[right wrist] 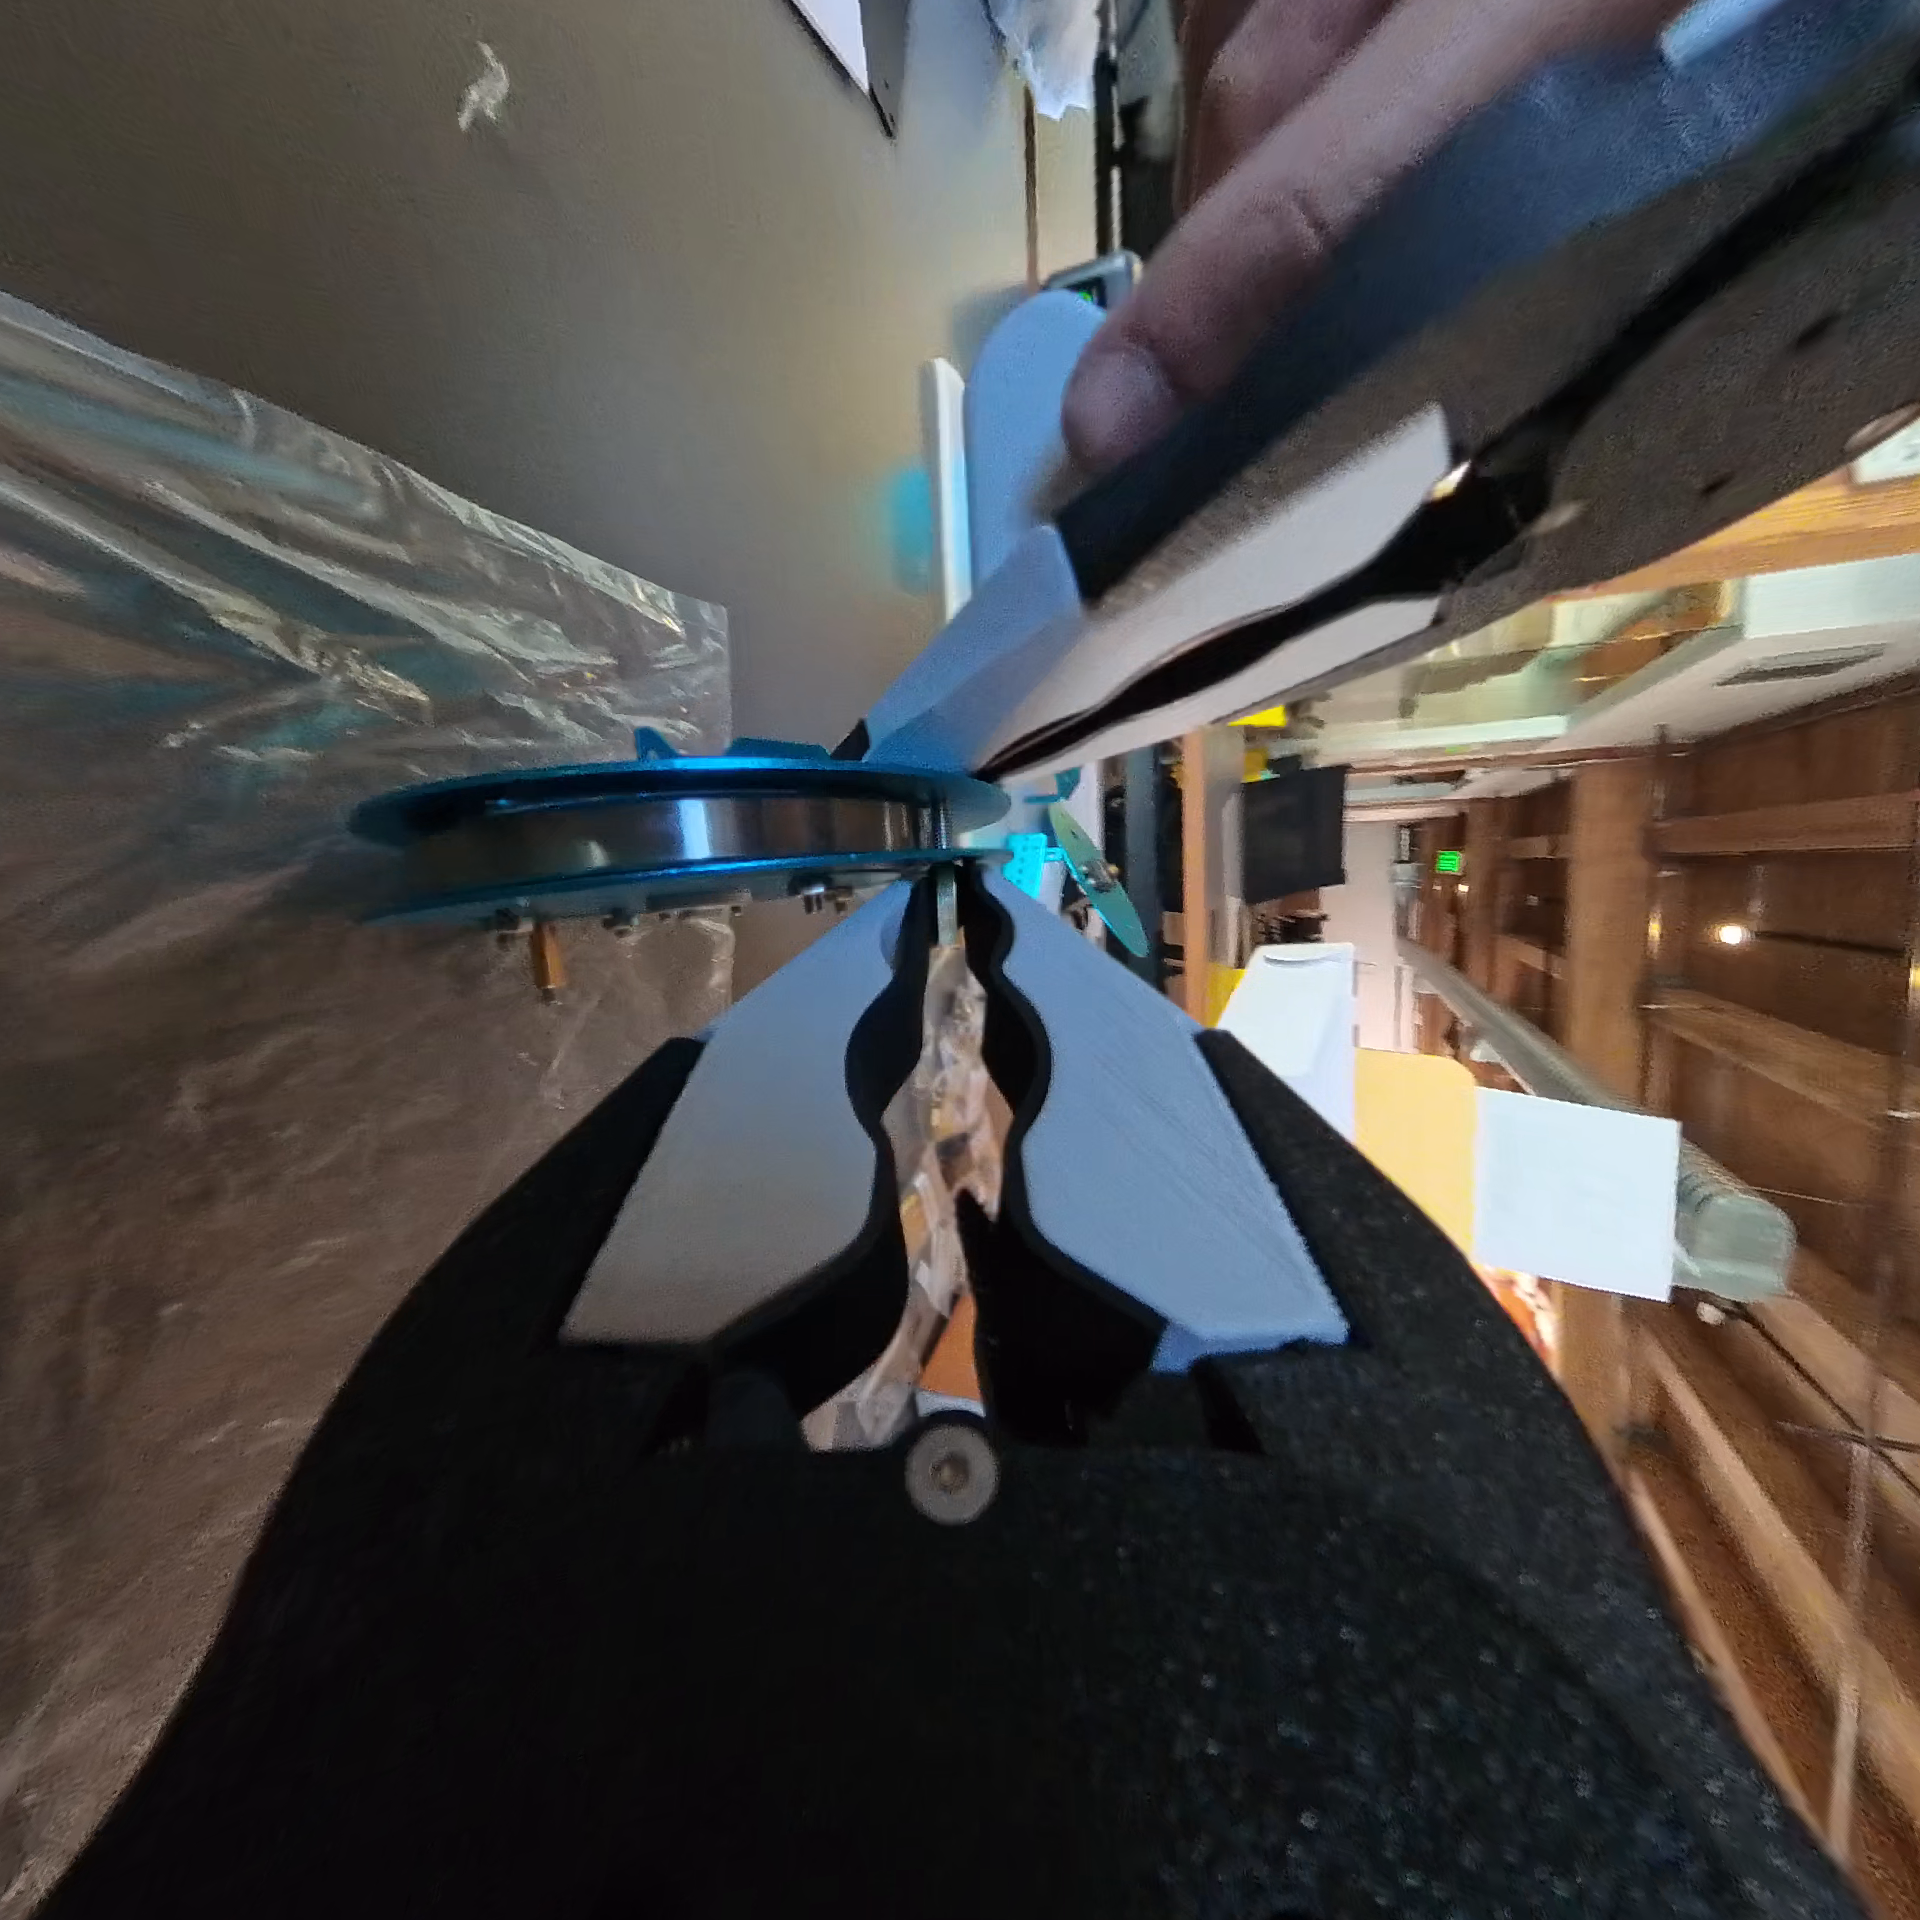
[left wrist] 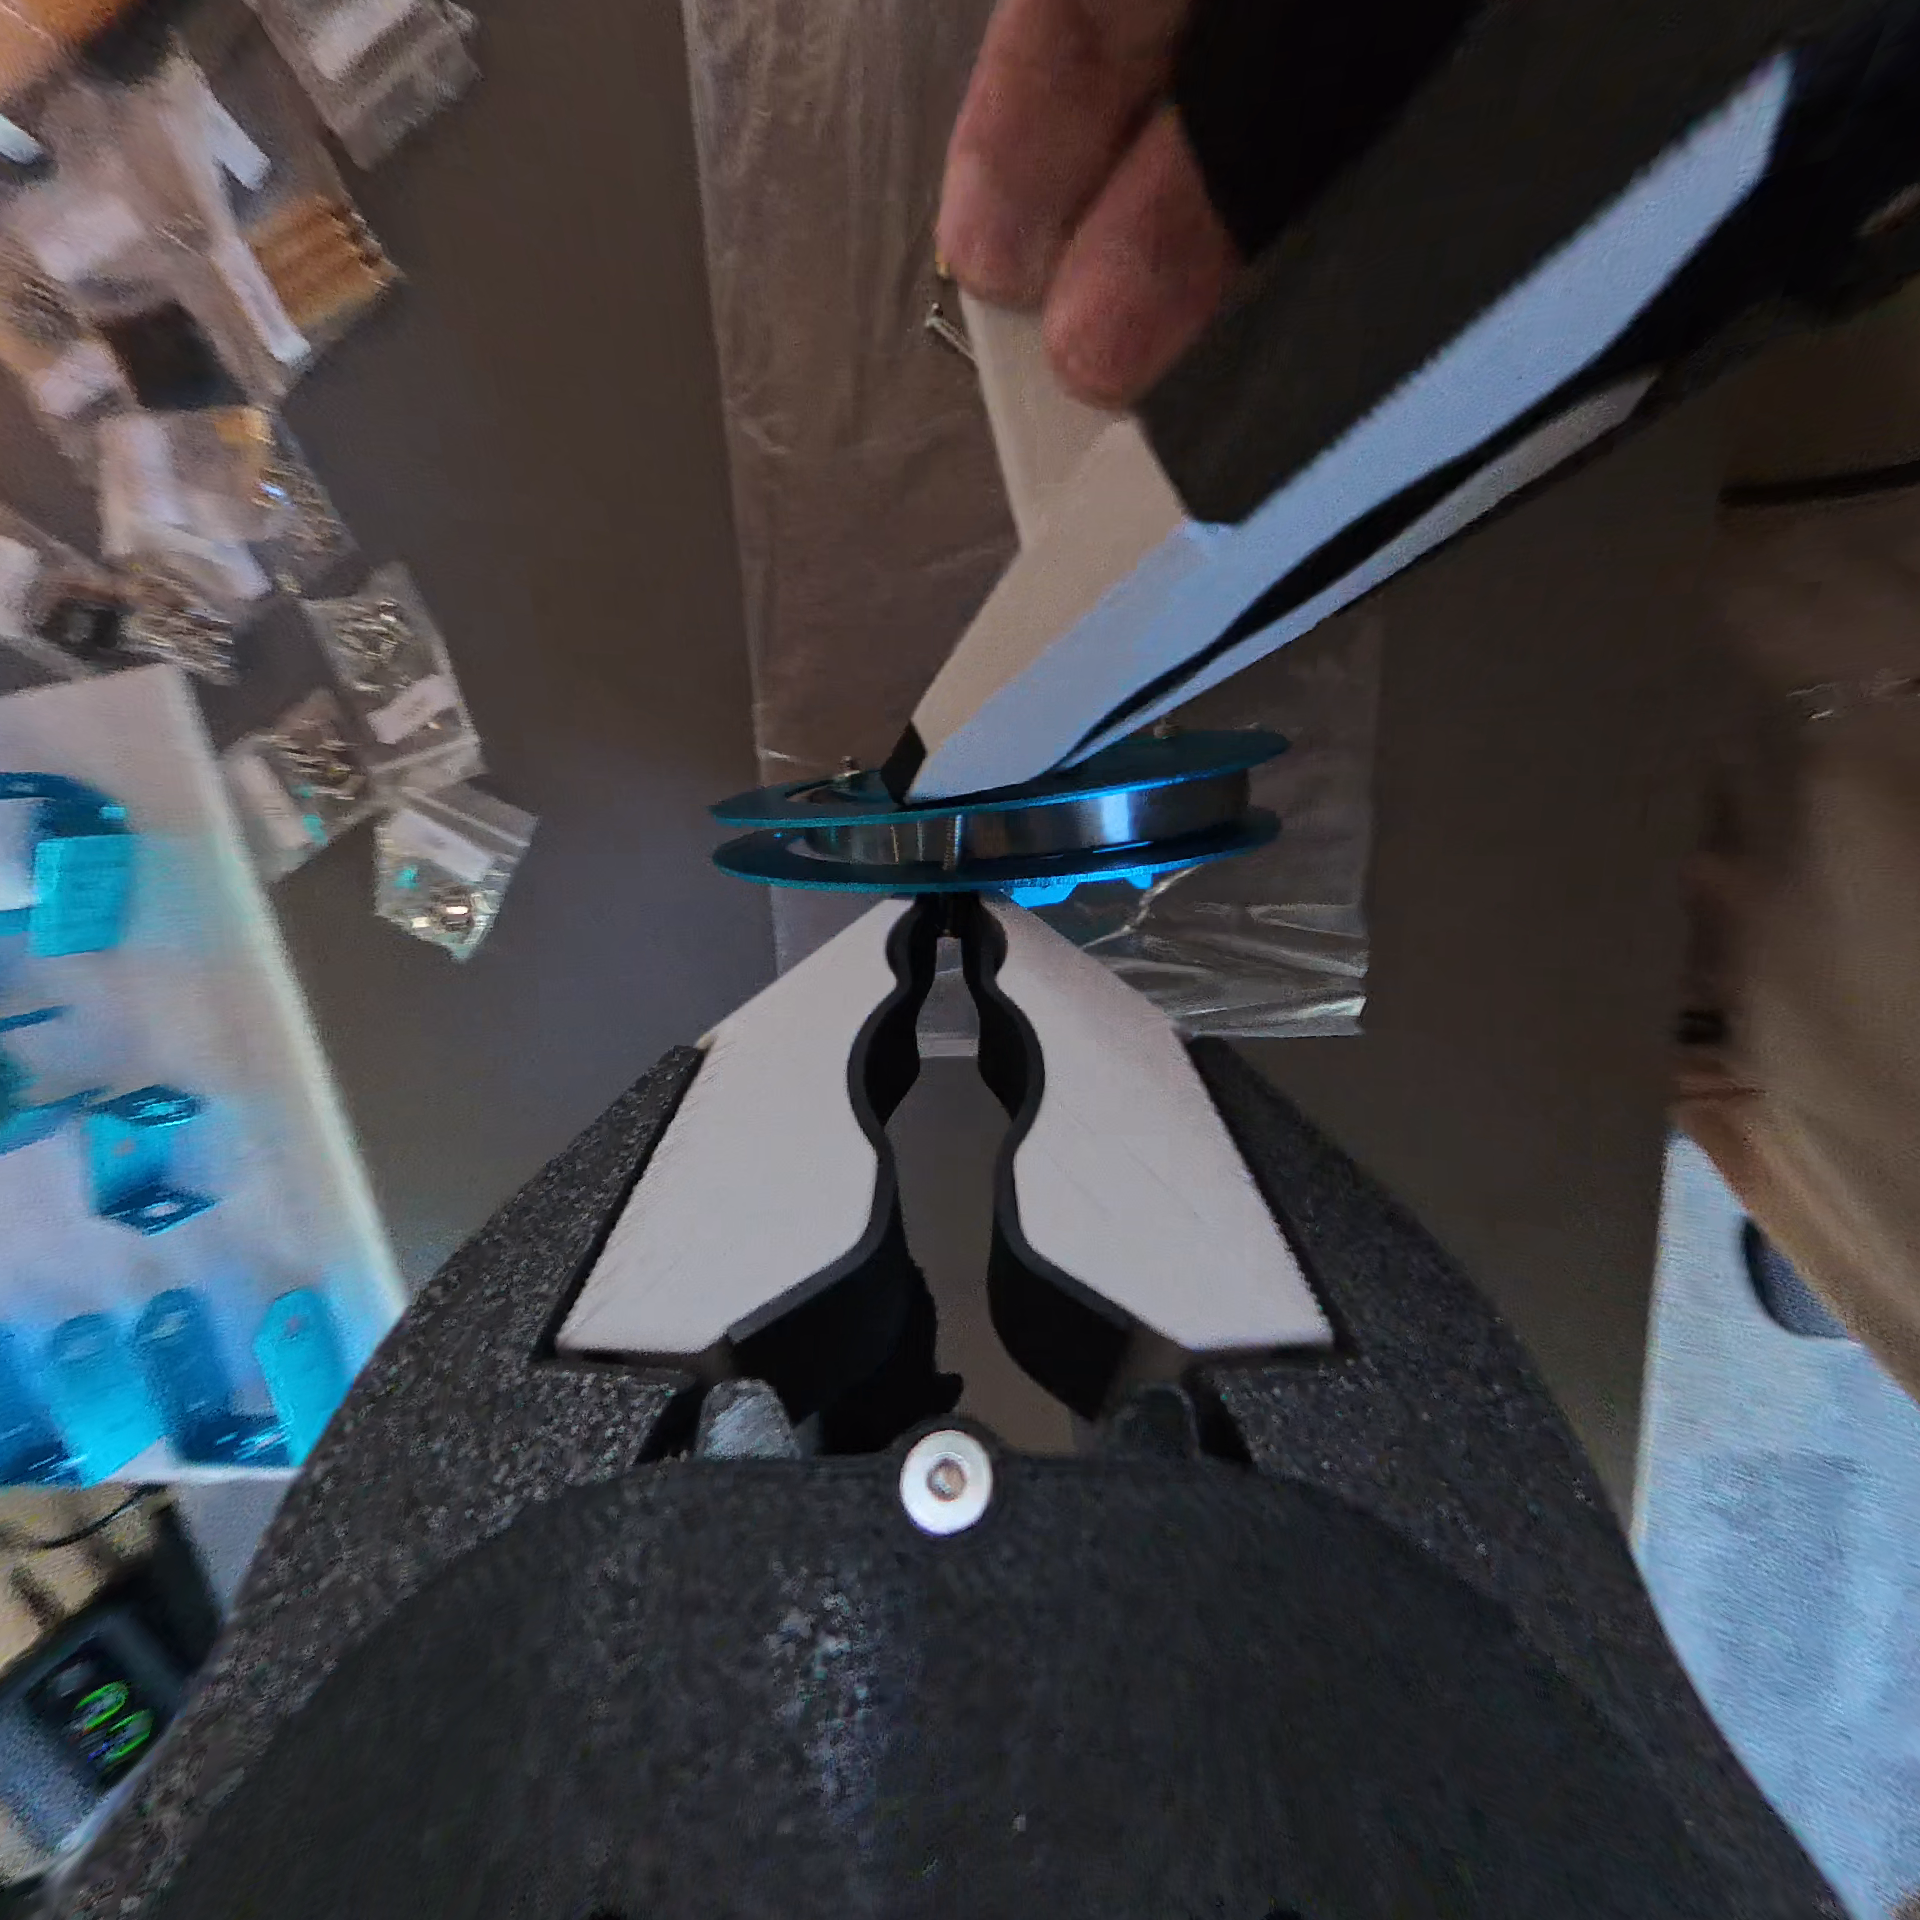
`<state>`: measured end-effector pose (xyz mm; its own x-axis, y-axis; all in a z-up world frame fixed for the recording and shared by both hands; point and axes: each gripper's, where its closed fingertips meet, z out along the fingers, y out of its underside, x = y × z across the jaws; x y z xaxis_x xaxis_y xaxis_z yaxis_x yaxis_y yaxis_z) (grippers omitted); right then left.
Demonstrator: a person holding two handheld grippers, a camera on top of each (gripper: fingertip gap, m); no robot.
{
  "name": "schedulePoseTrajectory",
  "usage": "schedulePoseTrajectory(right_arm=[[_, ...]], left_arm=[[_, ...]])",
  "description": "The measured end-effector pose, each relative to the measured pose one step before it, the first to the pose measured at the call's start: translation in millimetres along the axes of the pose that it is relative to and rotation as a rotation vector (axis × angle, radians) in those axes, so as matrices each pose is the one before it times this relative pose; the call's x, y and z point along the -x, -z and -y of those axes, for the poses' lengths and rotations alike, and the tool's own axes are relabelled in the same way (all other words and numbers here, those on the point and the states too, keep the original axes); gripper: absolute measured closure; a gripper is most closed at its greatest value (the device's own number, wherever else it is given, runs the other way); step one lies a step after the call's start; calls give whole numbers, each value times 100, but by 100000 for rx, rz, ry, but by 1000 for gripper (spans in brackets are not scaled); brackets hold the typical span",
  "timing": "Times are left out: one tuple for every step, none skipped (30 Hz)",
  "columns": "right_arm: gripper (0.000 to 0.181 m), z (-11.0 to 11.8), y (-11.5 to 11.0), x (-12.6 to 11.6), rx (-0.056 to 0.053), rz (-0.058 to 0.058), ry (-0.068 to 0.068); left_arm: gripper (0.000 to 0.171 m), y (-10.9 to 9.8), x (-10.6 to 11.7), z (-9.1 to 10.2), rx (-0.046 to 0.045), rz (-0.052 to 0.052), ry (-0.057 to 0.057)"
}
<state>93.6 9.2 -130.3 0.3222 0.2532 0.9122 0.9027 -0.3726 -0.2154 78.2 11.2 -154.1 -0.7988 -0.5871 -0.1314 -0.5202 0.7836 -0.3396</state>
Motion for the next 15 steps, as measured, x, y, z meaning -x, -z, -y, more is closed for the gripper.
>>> schedulePoseTrajectory(right_arm=[[177,119,132,118,-890,2163,-2017],[177,132,150,141,-768,3613,-3177],[177,129,150,172,-782,4237,-3678],[177,31,89,100,141,3042,-2512],[177,7,51,78,151,2526,-2229],[177,103,67,135,-445,2964,-2468],[177,75,53,104,53,2579,-1791],[177,39,14,61,-26,2332,-1854],[177,-24,-24,21,188,2423,-2041],[177,-30,-14,12,243,2575,-1941],[177,-24,8,34,140,2729,-2351],[177,-1,53,21,-77,1561,57],[177,-52,49,17,155,371,719],[177,-35,55,39,38,436,503],[177,-19,79,75,-410,1153,17]], left_arm=[[170,14,-54,3,-453,4618,-2952],[170,28,-130,3,-729,3441,-1899],[170,15,-126,55,-1203,2379,274],[170,-19,23,67,-1541,2784,406],[170,14,-80,2,-1132,1640,-535],[170,34,-66,0,-769,1589,-1131],[170,-9,20,-17,-322,2311,-1030],[170,-20,78,-27,146,2807,-1405],[170,-23,113,-15,296,3170,-1844],[170,-30,86,3,124,2782,-1455],[170,-34,69,23,-472,2055,316],[170,-46,50,109,-1810,1337,1258],[170,-35,35,96,-1811,1599,400],[170,-27,-12,105,-1578,1320,676],[169,0,-69,91,-1187,940,590]])
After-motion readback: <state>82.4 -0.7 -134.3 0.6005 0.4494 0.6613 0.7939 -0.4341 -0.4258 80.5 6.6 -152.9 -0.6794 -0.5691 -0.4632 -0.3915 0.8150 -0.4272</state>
